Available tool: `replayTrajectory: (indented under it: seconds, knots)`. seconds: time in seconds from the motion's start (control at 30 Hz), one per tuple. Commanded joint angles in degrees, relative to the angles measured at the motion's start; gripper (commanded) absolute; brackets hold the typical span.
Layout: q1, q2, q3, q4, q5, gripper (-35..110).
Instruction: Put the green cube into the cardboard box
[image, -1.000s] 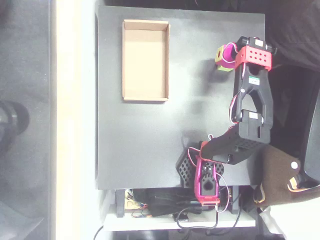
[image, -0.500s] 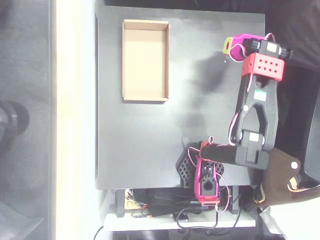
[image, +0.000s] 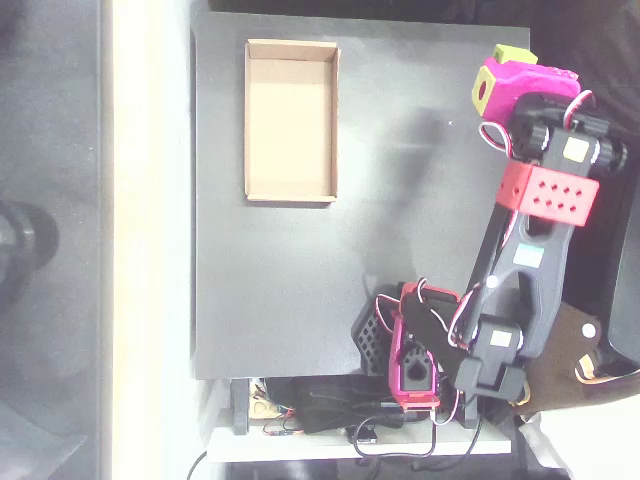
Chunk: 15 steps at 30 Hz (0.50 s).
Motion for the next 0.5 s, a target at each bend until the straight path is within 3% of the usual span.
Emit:
replayTrajectory:
  seconds: [0.0,0.47]
  knots:
    - [0.6,6.8,-0.8,0.6,0.4,3]
    - [-6.3,16.0,-0.7,0.6,0.3,3]
